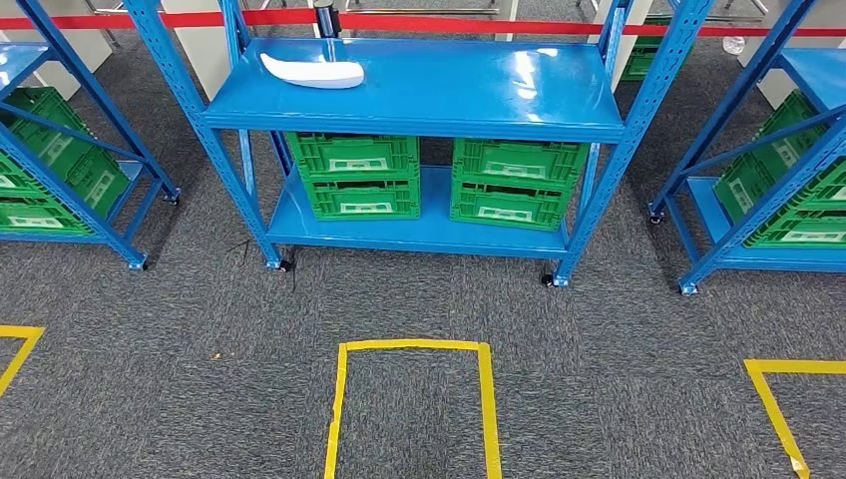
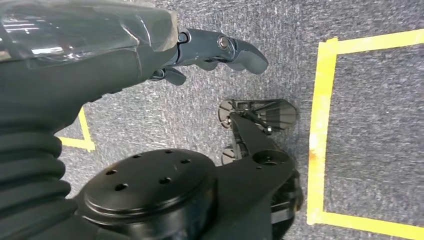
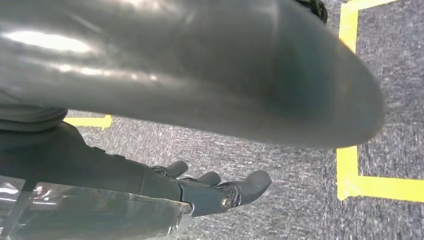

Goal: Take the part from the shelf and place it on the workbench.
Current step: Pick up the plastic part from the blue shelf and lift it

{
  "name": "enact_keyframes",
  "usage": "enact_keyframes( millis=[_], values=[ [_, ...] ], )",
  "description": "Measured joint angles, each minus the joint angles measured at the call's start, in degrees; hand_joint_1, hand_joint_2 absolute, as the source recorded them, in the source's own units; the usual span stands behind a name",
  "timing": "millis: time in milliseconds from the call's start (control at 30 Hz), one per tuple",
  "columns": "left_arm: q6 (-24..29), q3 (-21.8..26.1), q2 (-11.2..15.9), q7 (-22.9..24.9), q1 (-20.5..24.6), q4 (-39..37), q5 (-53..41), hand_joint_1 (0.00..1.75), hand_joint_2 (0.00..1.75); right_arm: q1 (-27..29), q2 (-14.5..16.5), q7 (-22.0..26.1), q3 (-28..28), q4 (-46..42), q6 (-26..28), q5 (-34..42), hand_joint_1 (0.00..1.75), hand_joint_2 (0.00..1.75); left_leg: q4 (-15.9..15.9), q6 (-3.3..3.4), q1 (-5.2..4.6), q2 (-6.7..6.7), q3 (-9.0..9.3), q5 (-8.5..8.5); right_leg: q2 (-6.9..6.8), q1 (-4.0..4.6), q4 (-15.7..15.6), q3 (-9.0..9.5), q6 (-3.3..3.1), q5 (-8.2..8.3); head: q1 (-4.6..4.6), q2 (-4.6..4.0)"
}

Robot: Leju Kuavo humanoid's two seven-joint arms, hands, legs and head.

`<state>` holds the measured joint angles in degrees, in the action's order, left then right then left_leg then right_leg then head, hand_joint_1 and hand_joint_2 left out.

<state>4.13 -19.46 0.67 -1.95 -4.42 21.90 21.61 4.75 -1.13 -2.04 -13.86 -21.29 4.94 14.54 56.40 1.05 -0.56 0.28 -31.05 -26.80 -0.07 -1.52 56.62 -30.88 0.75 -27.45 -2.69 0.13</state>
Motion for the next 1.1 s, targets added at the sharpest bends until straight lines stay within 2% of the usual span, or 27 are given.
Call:
enact_keyframes(
  millis=[333, 633, 767, 1100],
  values=[
    [2.61, -9.48, 1.05, -4.71, 3.29, -0.04, 13.37, 0.00, 0.00, -2.07, -0.90, -0.31, -9.28, 1.54, 3.61, 9.15, 0.00, 0.00, 0.01, -0.01, 0.00, 0.00, 0.01, 0.02, 0.00, 0.00, 0.00, -0.01, 0.00, 0.01, 0.00, 0.00],
    [0.61, -11.32, 2.63, -9.65, 4.78, 12.94, 17.31, 0.00, 0.00, -4.19, -1.76, 0.44, -17.35, 2.58, 6.26, 14.89, 0.00, 0.00, 0.03, -0.03, 0.00, 0.00, 0.01, 0.04, 0.00, 0.00, 0.00, -0.01, 0.02, 0.02, 0.01, 0.00],
    [-2.68, -11.75, 2.96, -10.94, 5.74, 20.22, 16.98, 0.00, 0.00, -5.26, -2.08, 0.52, -20.24, 2.87, 6.41, 16.64, 0.00, 1.75, 0.04, -0.03, -0.01, 0.00, 0.01, 0.05, 0.00, -0.01, 0.00, 0.00, 0.03, 0.03, 0.01, 0.00],
    [-13.64, -14.02, 3.10, -13.55, 9.18, 37.51, 16.71, 0.00, 0.00, -7.12, -2.57, 0.89, -25.35, 3.05, 6.45, 20.57, 0.00, 1.75, 0.07, -0.03, 0.00, 0.03, 0.00, 0.06, 0.02, -0.01, 0.01, -0.02, 0.04, 0.06, 0.01, 0.00]
  ],
)
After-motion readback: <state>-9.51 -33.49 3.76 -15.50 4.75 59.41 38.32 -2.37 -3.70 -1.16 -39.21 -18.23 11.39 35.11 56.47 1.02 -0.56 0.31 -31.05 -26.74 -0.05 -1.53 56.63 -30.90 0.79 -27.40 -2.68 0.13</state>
